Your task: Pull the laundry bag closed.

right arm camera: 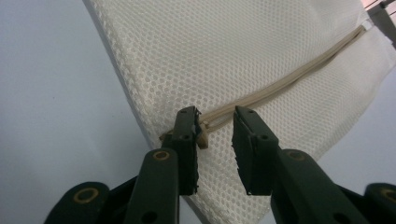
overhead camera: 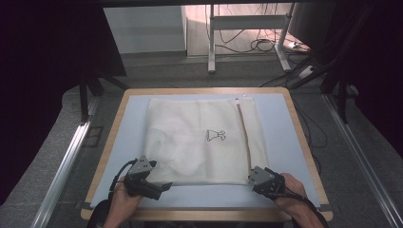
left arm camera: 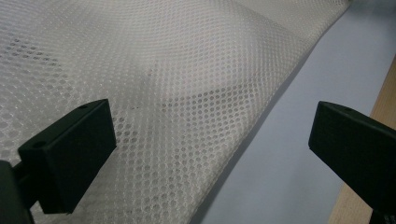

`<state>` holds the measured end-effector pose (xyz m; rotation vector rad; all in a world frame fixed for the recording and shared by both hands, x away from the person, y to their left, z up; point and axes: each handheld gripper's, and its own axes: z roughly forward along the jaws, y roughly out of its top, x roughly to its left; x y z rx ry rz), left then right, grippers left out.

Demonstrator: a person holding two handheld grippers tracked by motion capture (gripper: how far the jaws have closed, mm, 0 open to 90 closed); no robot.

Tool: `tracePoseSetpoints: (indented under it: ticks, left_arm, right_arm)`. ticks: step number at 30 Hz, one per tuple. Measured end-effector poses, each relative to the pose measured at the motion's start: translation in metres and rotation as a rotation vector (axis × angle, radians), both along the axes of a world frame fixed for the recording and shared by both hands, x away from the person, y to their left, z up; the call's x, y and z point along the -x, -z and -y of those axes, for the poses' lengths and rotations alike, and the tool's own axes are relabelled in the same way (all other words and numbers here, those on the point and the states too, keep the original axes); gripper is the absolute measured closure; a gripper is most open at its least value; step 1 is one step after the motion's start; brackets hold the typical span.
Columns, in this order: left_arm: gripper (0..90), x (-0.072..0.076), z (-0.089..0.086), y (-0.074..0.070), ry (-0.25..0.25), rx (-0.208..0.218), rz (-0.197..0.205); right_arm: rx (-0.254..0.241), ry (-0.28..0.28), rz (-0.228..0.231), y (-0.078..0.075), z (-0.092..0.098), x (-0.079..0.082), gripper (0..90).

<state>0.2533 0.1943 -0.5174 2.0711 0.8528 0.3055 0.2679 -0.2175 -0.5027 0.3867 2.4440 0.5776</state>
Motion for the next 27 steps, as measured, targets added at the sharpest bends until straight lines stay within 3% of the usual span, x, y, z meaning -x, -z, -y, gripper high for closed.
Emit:
tracePoseSetpoints:
  ticks: [7,15,20,27]
  left_arm:
    - [0.4,0.000,0.000,0.000,-0.004,0.007,-0.002]
    - [0.4,-0.001,0.002,-0.001,-0.017,0.019,-0.021]
    - [1.2,-0.001,0.008,-0.003,-0.041,0.002,-0.026]
    - [4.2,-0.003,0.023,-0.009,-0.010,0.006,-0.014]
  right_arm:
    - [0.031,-0.017,-0.030,0.003,-0.004,-0.004,85.2]
    - [0.032,-0.017,-0.033,0.003,-0.004,-0.004,85.4]
    - [0.026,-0.015,-0.031,0.003,-0.005,-0.004,85.4]
    - [0.010,-0.005,-0.036,0.003,-0.005,-0.005,85.4]
